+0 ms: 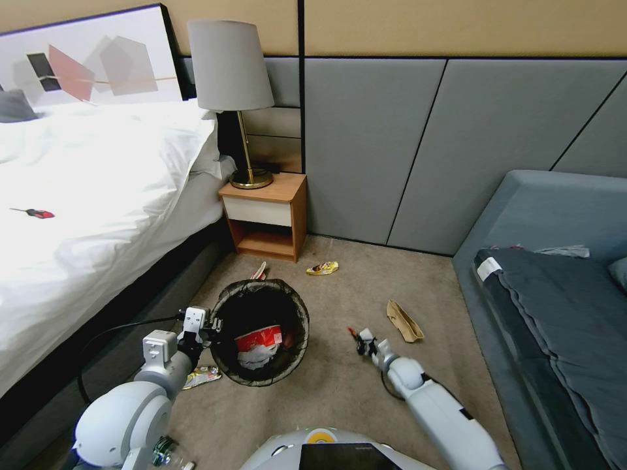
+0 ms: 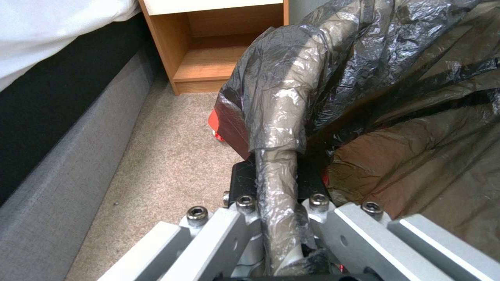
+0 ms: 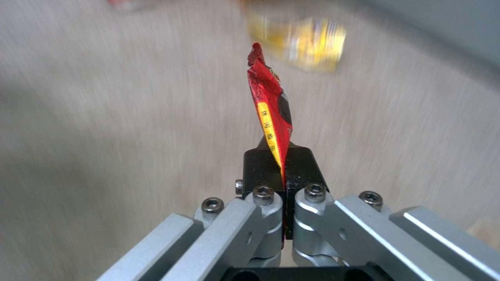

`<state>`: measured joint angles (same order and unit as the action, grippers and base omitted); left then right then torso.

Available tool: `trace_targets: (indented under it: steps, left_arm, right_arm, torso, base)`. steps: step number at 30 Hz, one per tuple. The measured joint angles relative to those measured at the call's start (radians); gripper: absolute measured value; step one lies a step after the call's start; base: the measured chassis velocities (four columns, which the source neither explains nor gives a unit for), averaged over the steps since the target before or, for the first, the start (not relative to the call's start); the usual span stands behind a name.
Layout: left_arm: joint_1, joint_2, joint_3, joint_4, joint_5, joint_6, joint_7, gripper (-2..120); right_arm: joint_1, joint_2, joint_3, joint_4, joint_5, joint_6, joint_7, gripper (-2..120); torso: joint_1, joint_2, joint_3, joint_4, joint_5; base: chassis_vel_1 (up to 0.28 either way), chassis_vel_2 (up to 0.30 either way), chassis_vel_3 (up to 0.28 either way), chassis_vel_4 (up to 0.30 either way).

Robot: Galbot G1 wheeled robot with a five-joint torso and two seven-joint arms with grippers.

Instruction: Pick up the trash bin, then pick up the garbage from the floor and place it into the trash bin.

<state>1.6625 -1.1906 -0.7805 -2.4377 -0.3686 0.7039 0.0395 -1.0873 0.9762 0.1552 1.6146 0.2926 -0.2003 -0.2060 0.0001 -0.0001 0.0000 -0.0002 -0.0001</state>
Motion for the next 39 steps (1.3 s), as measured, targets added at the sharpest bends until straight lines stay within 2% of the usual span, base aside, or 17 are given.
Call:
trace_targets:
  steps: [3,4,7,16,22,31,39]
  left_arm:
    - [-0.004,-0.001,0.006,0.003,0.0,0.0,0.0,1]
    - [-0.004,-0.001,0.006,0.003,0.0,0.0,0.0,1]
    - [-0.008,-0.001,0.007,0.006,0.0,0.0,0.0,1]
    - [-0.015,0.001,0.008,0.011,0.0,0.001,-0.001,1]
    - [-0.017,0.005,0.007,0.015,0.0,0.002,-0.002,1]
    - [-0.017,0.012,0.005,0.015,-0.006,0.003,-0.003,1]
    - [-0.022,0.017,0.005,0.018,-0.01,0.003,-0.004,1]
  right_arm:
    - [0.0,-0.051,0.016,0.133,0.063,-0.037,-0.01,0]
    - [0.0,-0.051,0.016,0.133,0.063,-0.037,-0.01,0]
    - [0.004,-0.086,0.031,0.235,0.115,-0.069,-0.02,0]
    - [0.061,-0.134,0.02,0.389,0.212,-0.124,-0.07,0]
    - [0.172,-0.148,-0.088,0.5,0.292,-0.191,-0.082,0]
    - [0.285,-0.141,-0.207,0.569,0.342,-0.231,-0.082,0]
    - [0.441,-0.128,-0.396,0.603,0.399,-0.266,-0.056,0]
  torso:
    - [0.0,0.0,0.0,0.0003,0.0002]
    - [0.0,0.0,0.0,0.0003,0.0002]
    - [0.0,0.0,0.0,0.0002,0.0001]
    - [0.0,0.0,0.0,0.0,0.0001]
    - [0.0,0.0,0.0,0.0003,0.0]
    - [0.0,0.0,0.0,-0.0001,-0.0001]
    - [0.0,0.0,0.0,0.0003,-0.0001]
  base:
    - [0.0,0.0,0.0,0.0]
    - [0.0,0.0,0.0,0.0]
    - [0.0,0.0,0.0,0.0]
    - [0.0,0.0,0.0,0.0]
    - [0.0,0.0,0.0,0.0]
    - [0.0,0.0,0.0,0.0]
    - [0.0,0.0,0.0,0.0]
